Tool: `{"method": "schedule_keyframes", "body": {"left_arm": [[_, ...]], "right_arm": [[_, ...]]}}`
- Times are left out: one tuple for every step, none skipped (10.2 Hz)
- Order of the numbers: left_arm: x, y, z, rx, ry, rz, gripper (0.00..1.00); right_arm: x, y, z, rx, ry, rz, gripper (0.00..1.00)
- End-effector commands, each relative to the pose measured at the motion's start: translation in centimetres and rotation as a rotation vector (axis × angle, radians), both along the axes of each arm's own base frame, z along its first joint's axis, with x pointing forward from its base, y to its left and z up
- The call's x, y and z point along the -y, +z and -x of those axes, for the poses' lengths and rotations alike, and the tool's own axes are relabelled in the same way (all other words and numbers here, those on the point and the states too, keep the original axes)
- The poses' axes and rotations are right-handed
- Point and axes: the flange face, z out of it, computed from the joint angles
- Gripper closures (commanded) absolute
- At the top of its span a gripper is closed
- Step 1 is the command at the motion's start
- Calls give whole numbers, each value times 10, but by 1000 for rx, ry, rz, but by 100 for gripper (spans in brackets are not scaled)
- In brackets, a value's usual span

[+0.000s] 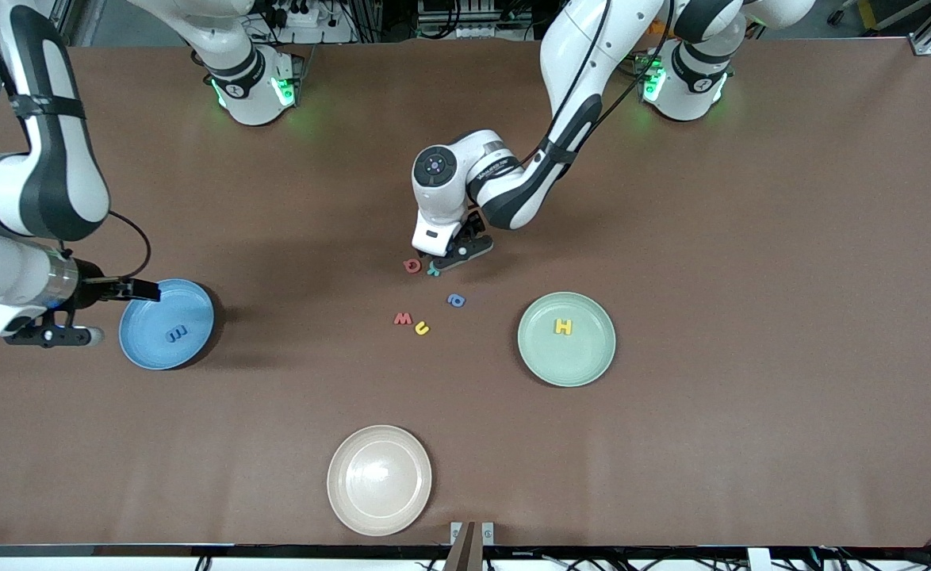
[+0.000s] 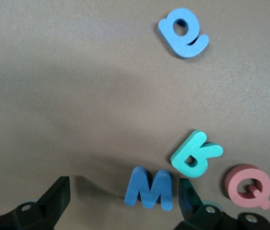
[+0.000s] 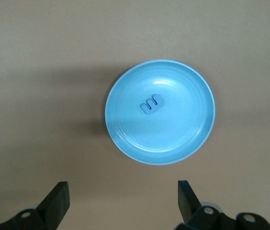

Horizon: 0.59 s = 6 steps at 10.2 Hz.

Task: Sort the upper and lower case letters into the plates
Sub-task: 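Release the m in the blue plate while the left gripper grasps the M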

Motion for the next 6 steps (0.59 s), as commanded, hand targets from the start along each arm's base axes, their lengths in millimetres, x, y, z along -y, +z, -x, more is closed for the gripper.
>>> {"method": "schedule_keyframes", "body": {"left_arm": [[0, 2, 2, 36, -1, -11, 0], [1, 1, 2, 37, -1, -9, 3], [1, 2, 1, 39, -1, -5, 5], [1, 1, 1, 38, -1, -6, 21], [1, 0, 1, 37, -1, -7, 29], [2, 2, 1, 39, -1, -5, 35]], "right_arm": [[-11, 15, 18, 2, 14, 8, 0], [-13, 14, 21, -11, 10, -2, 0], [-13, 10, 23, -14, 10, -4, 0], [-12, 9, 22, -10, 14, -3, 0], [-16, 7, 19, 2, 24, -5, 0], [-41, 7, 14, 27, 66, -5, 0]]}}
